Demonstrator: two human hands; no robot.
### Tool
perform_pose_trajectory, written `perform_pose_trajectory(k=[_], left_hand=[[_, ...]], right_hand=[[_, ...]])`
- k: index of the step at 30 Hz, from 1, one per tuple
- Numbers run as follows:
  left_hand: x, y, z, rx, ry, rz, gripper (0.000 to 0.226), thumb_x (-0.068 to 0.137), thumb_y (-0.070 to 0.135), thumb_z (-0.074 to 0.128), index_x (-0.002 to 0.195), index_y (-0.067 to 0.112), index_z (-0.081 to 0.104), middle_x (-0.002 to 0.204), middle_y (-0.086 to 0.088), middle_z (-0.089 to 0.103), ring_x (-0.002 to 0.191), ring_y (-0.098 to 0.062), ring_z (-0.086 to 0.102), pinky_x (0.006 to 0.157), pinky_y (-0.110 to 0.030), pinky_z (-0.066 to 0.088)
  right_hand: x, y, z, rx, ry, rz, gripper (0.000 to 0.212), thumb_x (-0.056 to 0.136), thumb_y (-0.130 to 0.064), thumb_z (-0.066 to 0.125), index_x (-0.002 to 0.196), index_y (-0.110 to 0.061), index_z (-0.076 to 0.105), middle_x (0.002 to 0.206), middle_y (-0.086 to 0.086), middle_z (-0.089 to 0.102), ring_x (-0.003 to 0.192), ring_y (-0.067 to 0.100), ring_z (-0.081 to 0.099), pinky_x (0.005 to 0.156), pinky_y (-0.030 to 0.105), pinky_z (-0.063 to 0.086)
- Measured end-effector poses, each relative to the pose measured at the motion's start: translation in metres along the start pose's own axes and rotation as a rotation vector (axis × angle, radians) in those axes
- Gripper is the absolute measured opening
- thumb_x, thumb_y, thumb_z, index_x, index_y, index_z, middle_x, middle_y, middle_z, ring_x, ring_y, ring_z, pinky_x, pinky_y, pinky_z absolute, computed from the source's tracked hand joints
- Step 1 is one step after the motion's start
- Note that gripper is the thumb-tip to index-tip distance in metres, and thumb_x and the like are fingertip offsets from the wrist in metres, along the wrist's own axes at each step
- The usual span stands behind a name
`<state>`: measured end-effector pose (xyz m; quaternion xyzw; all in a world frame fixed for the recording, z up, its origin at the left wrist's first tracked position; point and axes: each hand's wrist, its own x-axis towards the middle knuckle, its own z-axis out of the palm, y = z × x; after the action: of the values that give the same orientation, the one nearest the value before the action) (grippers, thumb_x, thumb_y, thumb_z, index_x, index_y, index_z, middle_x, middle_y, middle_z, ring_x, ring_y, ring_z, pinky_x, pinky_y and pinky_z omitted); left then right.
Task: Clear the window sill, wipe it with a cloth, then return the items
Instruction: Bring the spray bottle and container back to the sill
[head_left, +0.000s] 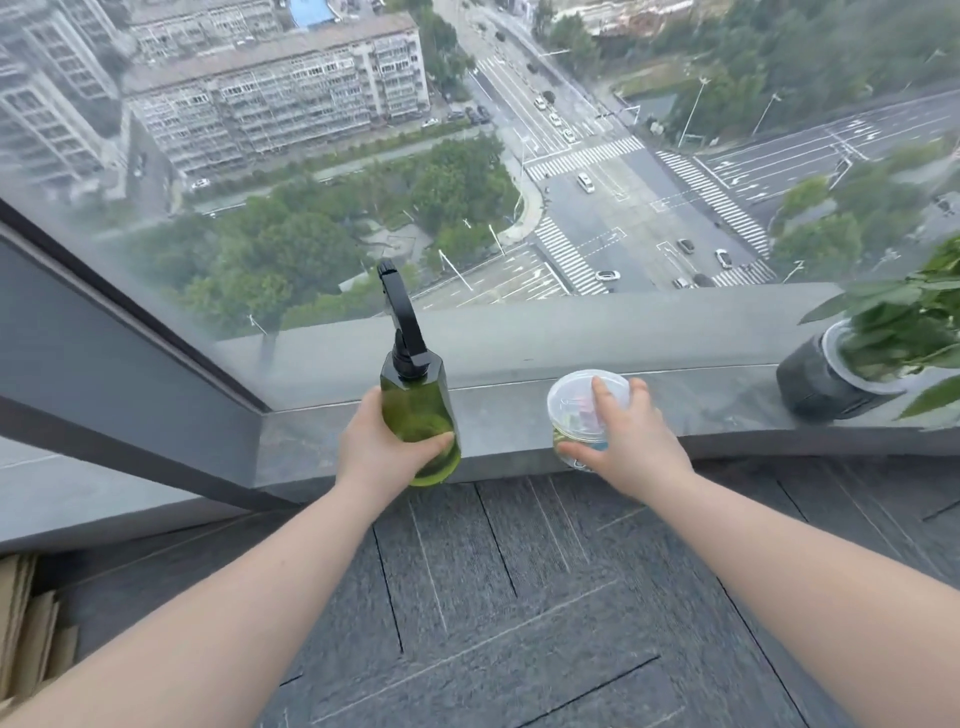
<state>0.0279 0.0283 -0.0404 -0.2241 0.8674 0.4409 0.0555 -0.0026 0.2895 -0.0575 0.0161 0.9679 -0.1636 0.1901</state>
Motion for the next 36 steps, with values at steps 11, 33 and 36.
perform_pose_trajectory(k=[11, 33, 36], left_hand=[[0.068, -0.056, 0.069, -0.036, 0.049, 0.040, 0.060, 0.057, 0.038, 0.087, 0.105, 0.031, 0.051, 0.101, 0.012, 0.065, 0.101, -0.018, 0.062, 0.092, -0.041, 0.051], [0.084, -0.072, 0.086, -0.051, 0.029, 0.085, 0.069, 0.062, 0.038, 0.085, 0.118, 0.029, 0.046, 0.111, 0.008, 0.062, 0.108, -0.017, 0.058, 0.095, -0.039, 0.049], [0.083, -0.070, 0.084, -0.051, 0.032, 0.103, 0.070, 0.062, 0.037, 0.086, 0.119, 0.027, 0.047, 0.111, 0.009, 0.060, 0.108, -0.014, 0.055, 0.092, -0.030, 0.045]], right_hand=[[0.076, 0.024, 0.073, -0.038, 0.040, -0.031, 0.090, 0.087, -0.061, 0.051, 0.152, -0.026, 0.000, 0.156, 0.020, -0.005, 0.142, 0.036, 0.015, 0.108, 0.047, 0.031], [0.095, 0.031, 0.087, -0.192, 0.033, -0.008, 0.099, 0.087, -0.070, 0.033, 0.149, -0.012, -0.019, 0.156, 0.017, -0.024, 0.148, 0.031, -0.009, 0.118, 0.046, 0.016], [0.095, 0.033, 0.083, -0.087, 0.031, -0.009, 0.107, 0.085, -0.067, 0.044, 0.150, -0.007, -0.016, 0.158, 0.014, -0.022, 0.149, 0.028, -0.007, 0.119, 0.041, 0.012]])
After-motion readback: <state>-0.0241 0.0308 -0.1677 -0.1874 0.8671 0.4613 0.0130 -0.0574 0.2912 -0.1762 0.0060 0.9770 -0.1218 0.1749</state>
